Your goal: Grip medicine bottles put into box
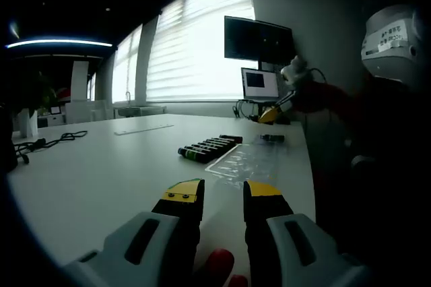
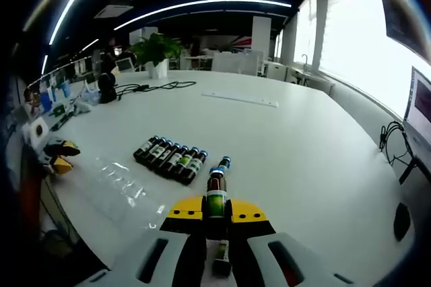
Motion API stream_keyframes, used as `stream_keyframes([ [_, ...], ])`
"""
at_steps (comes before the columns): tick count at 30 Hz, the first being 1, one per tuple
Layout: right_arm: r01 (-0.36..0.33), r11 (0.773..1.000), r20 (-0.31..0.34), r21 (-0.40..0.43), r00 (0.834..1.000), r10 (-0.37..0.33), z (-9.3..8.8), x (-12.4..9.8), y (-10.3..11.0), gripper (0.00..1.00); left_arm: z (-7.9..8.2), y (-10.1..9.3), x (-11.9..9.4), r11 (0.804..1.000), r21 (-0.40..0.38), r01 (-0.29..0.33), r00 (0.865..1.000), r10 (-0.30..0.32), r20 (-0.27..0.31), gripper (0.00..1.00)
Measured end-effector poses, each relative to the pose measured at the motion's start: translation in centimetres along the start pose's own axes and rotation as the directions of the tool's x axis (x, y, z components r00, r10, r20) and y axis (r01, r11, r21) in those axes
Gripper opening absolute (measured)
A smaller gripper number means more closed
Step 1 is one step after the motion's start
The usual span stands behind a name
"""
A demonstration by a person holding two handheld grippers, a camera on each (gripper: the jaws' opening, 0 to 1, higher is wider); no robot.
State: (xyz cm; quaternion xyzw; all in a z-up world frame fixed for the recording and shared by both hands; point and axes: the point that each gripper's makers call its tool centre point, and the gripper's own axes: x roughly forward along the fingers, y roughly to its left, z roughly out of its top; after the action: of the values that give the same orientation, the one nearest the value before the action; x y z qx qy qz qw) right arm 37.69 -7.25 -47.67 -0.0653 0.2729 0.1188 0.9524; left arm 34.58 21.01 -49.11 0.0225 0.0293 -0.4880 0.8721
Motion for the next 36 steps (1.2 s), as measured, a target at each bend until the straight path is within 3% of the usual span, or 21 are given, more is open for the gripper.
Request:
stream_keyframes([
  [13,0.020,0.999,-0.045,0.035,0.999,-0.018,-3.0,-0.7,0.9,0.07,0.0,0.1,0.0,1.000,0.001,-0.002,1.000,0.002,-0.003,0.18],
  [26,0.083,0.996,-0.074,0.043,0.994,-0.079,-4.1,-0.8,0.8,0.07,-0.1,0.2,0.0,1.000,0.000,-0.007,1.000,0.007,-0.005,0.18],
  [36,0.091,0.993,-0.079,0.071,0.993,-0.085,-4.5,-0.6,1.1,0.07,-0.1,0.3,0.0,1.000,-0.003,-0.008,1.000,0.008,-0.006,0.17],
])
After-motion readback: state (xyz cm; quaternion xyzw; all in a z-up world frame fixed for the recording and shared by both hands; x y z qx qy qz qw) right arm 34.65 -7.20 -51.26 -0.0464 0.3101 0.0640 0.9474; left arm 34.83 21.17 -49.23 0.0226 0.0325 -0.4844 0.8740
